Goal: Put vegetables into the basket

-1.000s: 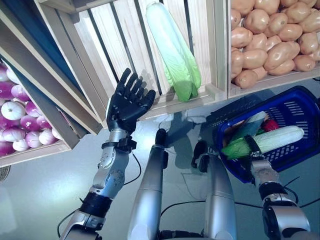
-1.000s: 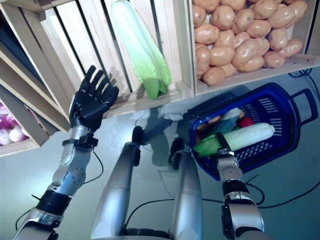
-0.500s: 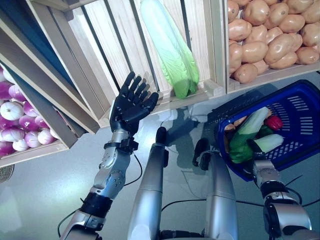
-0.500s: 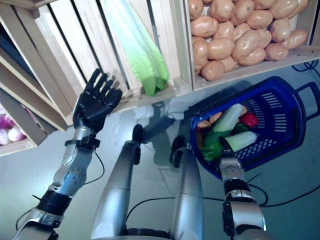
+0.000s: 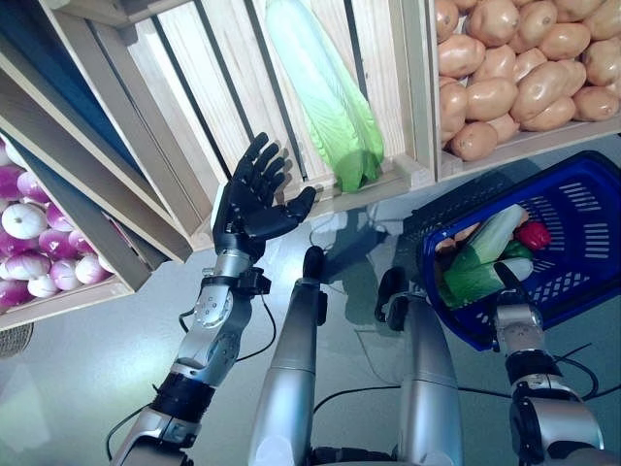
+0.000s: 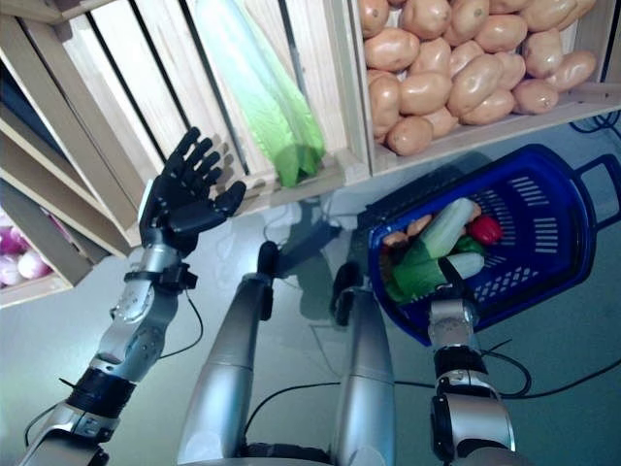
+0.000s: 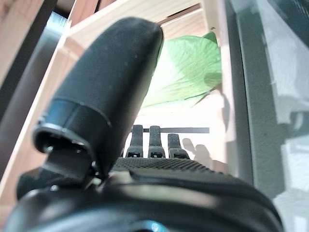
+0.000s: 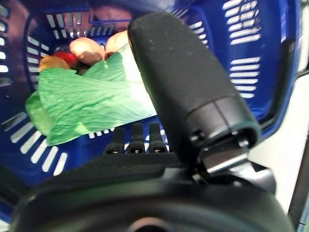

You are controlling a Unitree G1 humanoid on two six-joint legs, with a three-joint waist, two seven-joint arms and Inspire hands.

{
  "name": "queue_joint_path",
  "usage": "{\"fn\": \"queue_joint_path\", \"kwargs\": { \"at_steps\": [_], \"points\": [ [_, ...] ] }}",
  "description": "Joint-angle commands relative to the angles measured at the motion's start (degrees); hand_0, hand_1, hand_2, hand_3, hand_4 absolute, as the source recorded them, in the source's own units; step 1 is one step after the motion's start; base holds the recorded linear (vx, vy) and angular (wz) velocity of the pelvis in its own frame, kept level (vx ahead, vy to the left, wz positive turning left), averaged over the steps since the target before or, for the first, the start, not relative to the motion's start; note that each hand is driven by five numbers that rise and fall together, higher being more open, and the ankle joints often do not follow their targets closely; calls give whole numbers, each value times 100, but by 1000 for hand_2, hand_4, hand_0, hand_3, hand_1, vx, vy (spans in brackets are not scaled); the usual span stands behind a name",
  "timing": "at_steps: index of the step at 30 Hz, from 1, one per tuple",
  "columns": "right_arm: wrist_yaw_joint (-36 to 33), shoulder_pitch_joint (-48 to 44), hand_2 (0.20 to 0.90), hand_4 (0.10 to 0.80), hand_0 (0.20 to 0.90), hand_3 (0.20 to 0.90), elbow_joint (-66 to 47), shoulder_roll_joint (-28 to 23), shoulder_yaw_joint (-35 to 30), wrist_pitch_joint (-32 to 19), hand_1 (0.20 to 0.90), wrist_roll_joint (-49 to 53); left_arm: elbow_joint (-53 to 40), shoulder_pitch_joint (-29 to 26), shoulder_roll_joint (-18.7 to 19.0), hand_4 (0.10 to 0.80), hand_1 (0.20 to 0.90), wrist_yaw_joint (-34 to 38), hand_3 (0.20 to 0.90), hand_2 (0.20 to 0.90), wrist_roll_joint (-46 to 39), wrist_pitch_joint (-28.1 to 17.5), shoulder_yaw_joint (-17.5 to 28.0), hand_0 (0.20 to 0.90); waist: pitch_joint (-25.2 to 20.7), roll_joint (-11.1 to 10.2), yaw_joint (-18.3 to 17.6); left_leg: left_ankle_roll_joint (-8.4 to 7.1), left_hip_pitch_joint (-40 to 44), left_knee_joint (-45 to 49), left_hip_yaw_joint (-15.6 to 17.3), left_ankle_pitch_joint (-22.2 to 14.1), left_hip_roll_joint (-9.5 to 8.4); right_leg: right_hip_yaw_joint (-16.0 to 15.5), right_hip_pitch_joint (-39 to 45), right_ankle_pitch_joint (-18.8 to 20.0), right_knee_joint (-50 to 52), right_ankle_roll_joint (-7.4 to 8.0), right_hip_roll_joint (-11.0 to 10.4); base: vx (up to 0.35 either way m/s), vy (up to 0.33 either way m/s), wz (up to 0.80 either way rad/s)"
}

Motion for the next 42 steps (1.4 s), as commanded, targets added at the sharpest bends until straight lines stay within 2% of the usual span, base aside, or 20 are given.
{"fn": "queue_joint_path", "kwargs": {
  "at_steps": [1, 6, 8, 14, 19, 24, 27, 31, 35, 37, 42],
  "points": [
    [-284, 439, 900, 800, 900, 900, -538, -285, 274, -628, 900, -716, -957, -474, 231, 800, 900, 646, 900, 900, 1629, -690, 80, 900, -27, 286, -148, 437, 375, -302, 327, -85, -198, -101, 583, 1023, -953, -51, 177, 1, 46, -3],
    [-256, 892, 900, 800, 900, 900, -1489, -319, 722, -385, 900, -1662, -842, -738, 1214, 800, 900, 1572, 900, 900, 3908, -55, 350, 900, -27, 212, -268, 351, 648, -547, 383, 50, -92, -54, 897, 1034, -1237, -45, 221, 9, 97, -7],
    [-123, 1203, 900, 800, 900, 900, -1801, -331, 842, -320, 900, -2008, -761, -760, 1606, 800, 900, 1699, 900, 900, 4263, 170, 518, 900, -27, 223, -338, 319, 721, -607, 437, 87, -35, -12, 995, 1009, -1316, -37, 225, -1, 125, -12],
    [439, 1733, 900, 800, 900, 900, -2125, -273, 1137, -520, 900, -2172, -396, -730, 2317, 800, 900, 2176, 900, 900, 5608, 717, 697, 900, -27, 256, -466, 271, 822, -789, 537, 164, 45, 55, 1061, 1028, -1493, -8, 198, -10, 107, -3],
    [597, 1832, 900, 800, 900, 900, -2291, -346, 1456, -461, 900, -2507, -46, -856, 2801, 800, 900, 2465, 900, 900, 7154, 1357, 434, 900, -27, 277, -558, 226, 837, -993, 618, 258, 72, 86, 1045, 1105, -1720, 9, 179, -18, 88, -5],
    [665, 1789, 900, 800, 900, 900, -2249, -529, 1674, -564, 900, -2322, 119, -1409, 3302, 800, 900, 2253, 900, 900, 7946, 1605, -304, 900, -27, 274, -673, 216, 840, -1115, 717, 289, 93, 77, 992, 1173, -1837, 29, 160, -31, 60, 2],
    [636, 1724, 900, 800, 900, 900, -2253, -603, 1742, -617, 900, -2293, 242, -1786, 3424, 800, 900, 2089, 900, 900, 7962, 1674, -792, 900, -27, 246, -712, 227, 853, -1119, 734, 284, 106, 55, 984, 1202, -1844, 47, 150, -8, 14, 0],
    [545, 1548, 900, 800, 900, 900, -2155, -665, 1829, -582, 900, -2287, 757, -2360, 3401, 800, 900, 2339, 900, 900, 8013, 1559, -1571, 900, -27, 201, -775, 249, 889, -1136, 735, 291, 118, 52, 991, 1250, -1838, 79, 154, 0, 0, 0],
    [531, 1418, 900, 800, 900, 900, -2147, -671, 1913, -500, 900, -2301, 969, -2586, 3266, 800, 900, 2401, 900, 900, 8025, 1317, -2008, 900, -27, 174, -804, 237, 880, -1123, 735, 312, 141, 67, 976, 1280, -1822, 98, 161, -10, 27, -5],
    [471, 1359, 900, 800, 900, 900, -2218, -681, 2002, -388, 900, -2333, 1022, -2735, 3230, 800, 900, 2562, 900, 900, 8245, 1384, -2331, 900, -27, 170, -836, 234, 861, -1136, 742, 332, 154, 86, 941, 1288, -1798, 106, 172, -16, 39, -5],
    [395, 1213, 900, 800, 900, 900, -2166, -665, 2149, -331, 900, -2302, 1326, -3099, 3085, 800, 900, 2917, 900, 900, 8373, 1651, -2710, 900, -27, 160, -906, 229, 812, -1108, 768, 329, 173, 132, 884, 1294, -1789, 102, 186, -22, 25, -8]
  ]
}}
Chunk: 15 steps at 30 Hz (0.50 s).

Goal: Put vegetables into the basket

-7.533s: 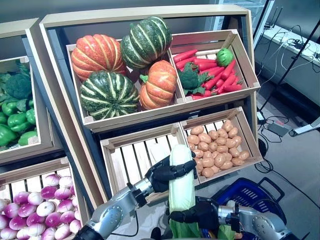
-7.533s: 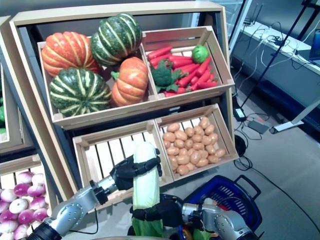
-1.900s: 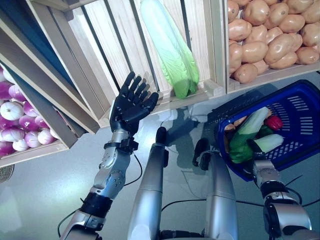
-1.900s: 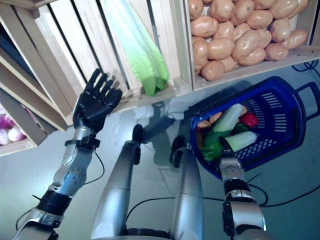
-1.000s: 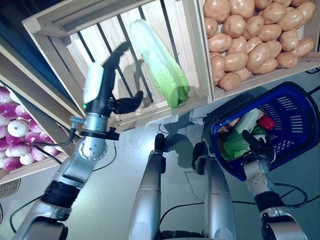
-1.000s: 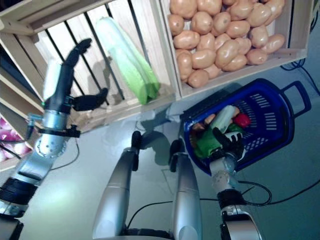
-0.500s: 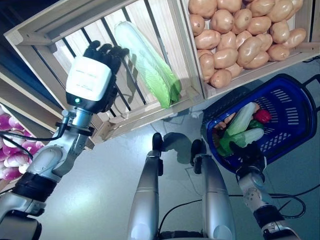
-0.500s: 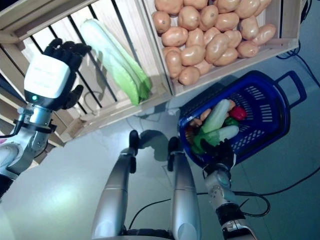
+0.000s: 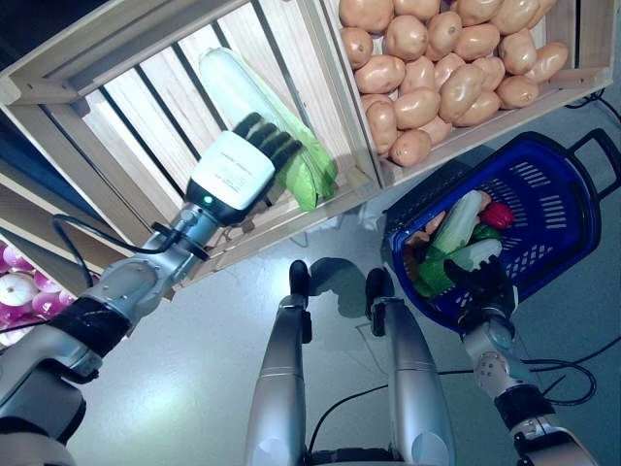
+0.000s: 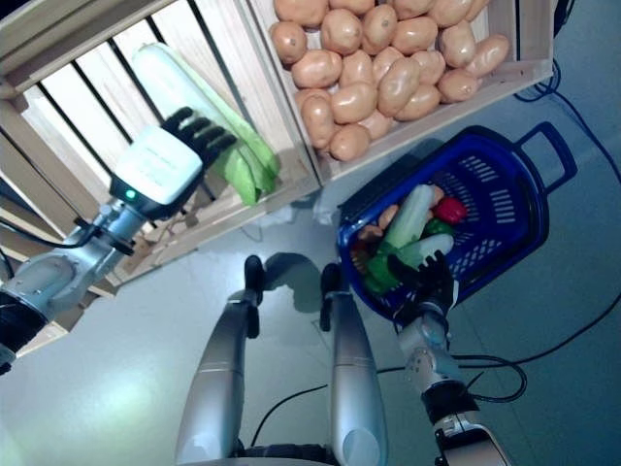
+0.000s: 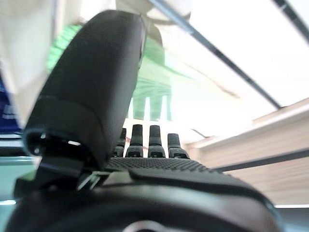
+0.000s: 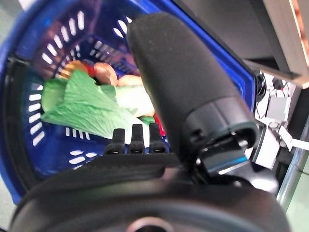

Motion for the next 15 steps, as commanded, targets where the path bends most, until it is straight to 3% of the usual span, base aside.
{"fn": "queue_joint_path", "kwargs": {
  "at_steps": [1, 10, 15],
  "points": [
    [-154, -16, 900, 800, 900, 900, -290, -399, 10, -200, 900, -178, -153, -616, -151, 800, 900, 722, 900, 900, 127, 181, 348, 900, -22, 161, -184, 227, -27, -105, 385, 2, -60, -62, 257, 918, -872, 69, 21, -15, 6, -4],
    [-253, -82, 900, 800, 900, 900, -314, -326, 85, -130, 900, -332, -140, -972, -317, 800, 900, 776, 900, 900, 633, -91, 65, 900, -22, 142, -258, 222, -54, -184, 438, 14, -52, -32, 199, 962, -955, 91, 52, 0, 0, 0],
    [-291, -135, 900, 800, 900, 900, -317, -321, 111, -61, 900, -378, 370, -1138, -512, 800, 900, 1528, 900, 900, 728, 139, 70, 900, -22, 96, -326, 226, -114, -144, 445, 10, -39, 14, 122, 1003, -961, 100, 86, -5, 17, -3]
  ]
}}
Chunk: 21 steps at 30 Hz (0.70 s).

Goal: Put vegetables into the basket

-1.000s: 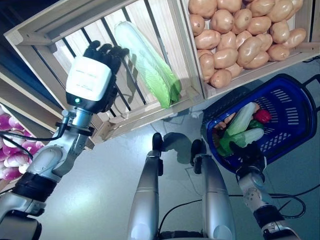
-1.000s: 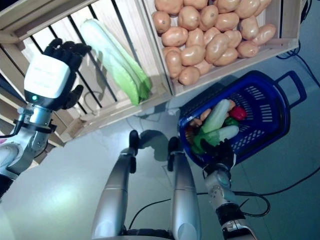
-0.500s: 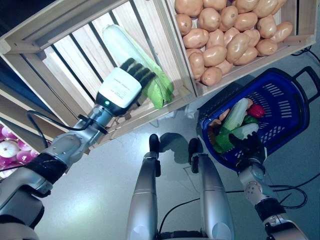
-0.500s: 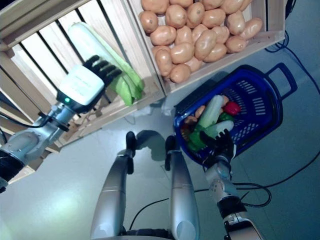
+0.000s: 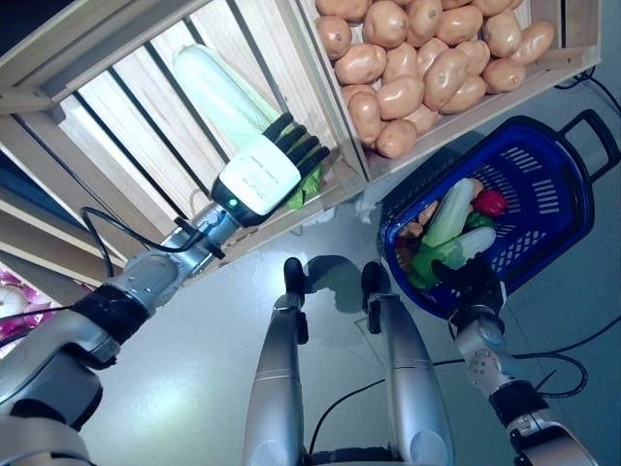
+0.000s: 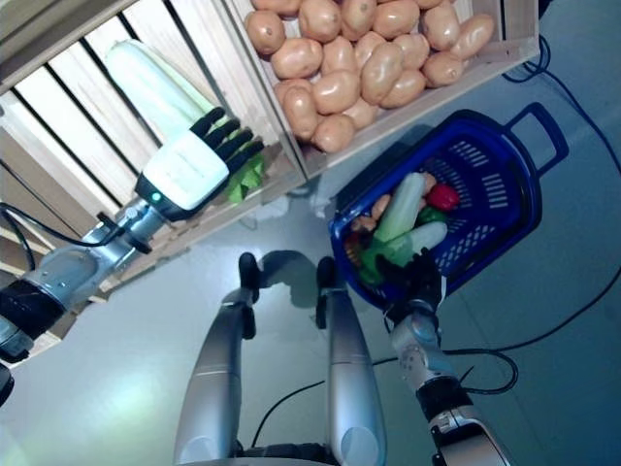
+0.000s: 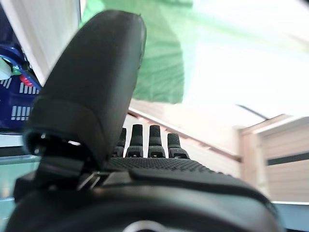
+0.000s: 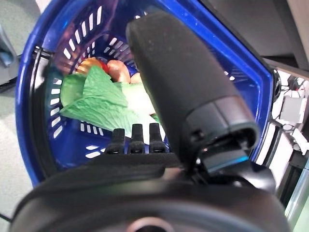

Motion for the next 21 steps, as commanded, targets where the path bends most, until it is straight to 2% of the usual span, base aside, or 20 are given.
{"fn": "queue_joint_path", "kwargs": {
  "at_steps": [1, 7, 21],
  "points": [
    [-267, -14, 900, 800, 900, 900, -361, -337, -73, -133, 900, -368, -76, -639, -40, 800, 900, 825, 900, 900, 222, 176, 282, 900, -23, 93, -88, 213, -80, 132, 379, -120, -65, -35, 216, 898, -765, 103, 50, 0, 28, -5],
    [-280, 34, 900, 800, 900, 900, -374, -303, -80, -127, 900, -393, 329, -817, -154, 800, 900, 917, 900, 900, 244, 200, 275, 900, -23, 54, -155, 229, -103, 162, 397, -151, -67, 19, 169, 899, -744, 101, 96, 13, 18, -9],
    [-293, -101, 900, 800, 900, 900, -324, -231, -29, -110, 900, -466, 929, -1073, -357, 800, 900, 515, 900, 900, 174, 285, 134, 900, -23, 43, -235, 237, -76, 104, 429, -199, -104, 76, 148, 920, -844, 105, 103, 3, 4, -1]
  ]
}}
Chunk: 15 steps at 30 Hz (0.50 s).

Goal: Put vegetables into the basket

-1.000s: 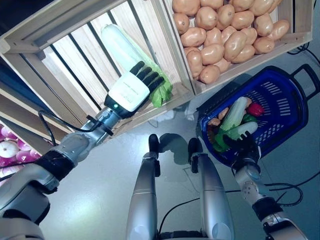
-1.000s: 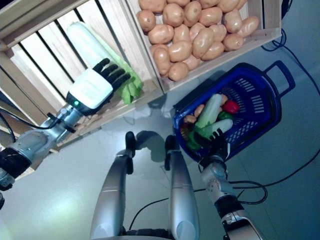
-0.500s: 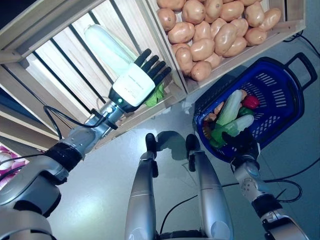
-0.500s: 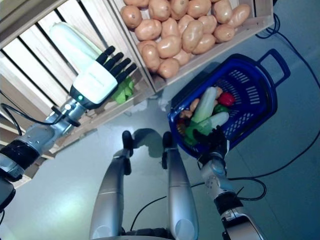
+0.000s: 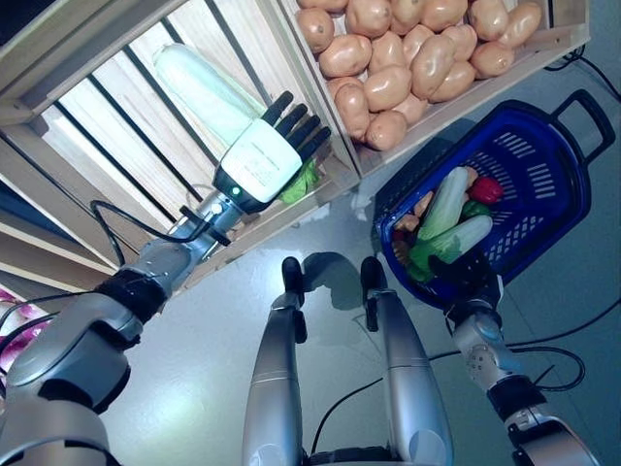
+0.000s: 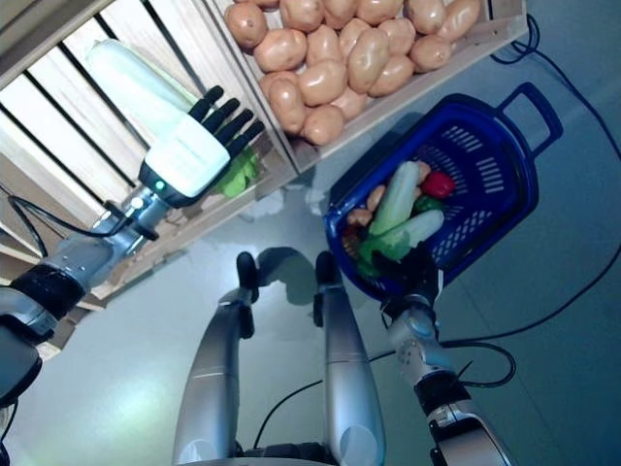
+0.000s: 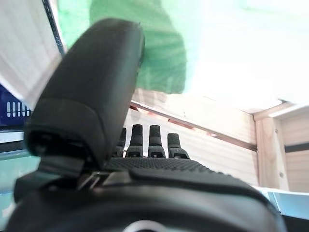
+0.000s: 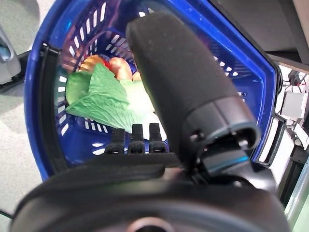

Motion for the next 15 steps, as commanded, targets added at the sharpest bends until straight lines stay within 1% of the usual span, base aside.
{"fn": "queue_joint_path", "kwargs": {
  "at_steps": [1, 4, 10, 15],
  "points": [
    [-301, 66, 900, 800, 900, 900, -329, -253, -26, -202, 900, -285, -108, -623, 8, 800, 900, 62, 900, 900, -62, 291, 285, 900, -22, 56, -51, 140, 30, -2, 256, -142, -98, -135, 277, 826, -805, -17, 67, 0, 0, 0],
    [-269, 59, 900, 800, 900, 900, -284, -261, -82, -227, 900, -275, -44, -605, 1, 800, 900, -548, 900, 900, -208, 413, 205, 900, -22, 65, -52, 144, 10, 18, 258, -162, -109, -135, 260, 817, -788, -15, 65, 0, 0, 0],
    [-244, 48, 900, 800, 900, 900, -306, -265, -80, -218, 900, -266, -9, -543, 0, 800, 900, -781, 900, 900, -201, 492, 175, 900, -22, 68, -40, 158, -15, 7, 257, -167, -106, -153, 219, 818, -776, -3, 62, 0, 0, 0],
    [-251, -32, 900, 800, 900, 900, -224, -230, -49, -187, 900, -229, 169, -545, -101, 800, 900, -1103, 900, 900, -242, 585, 117, 900, -22, 73, -39, 156, -33, -9, 254, -160, -104, -165, 200, 825, -783, 2, 61, 0, 0, 0]
  ]
}}
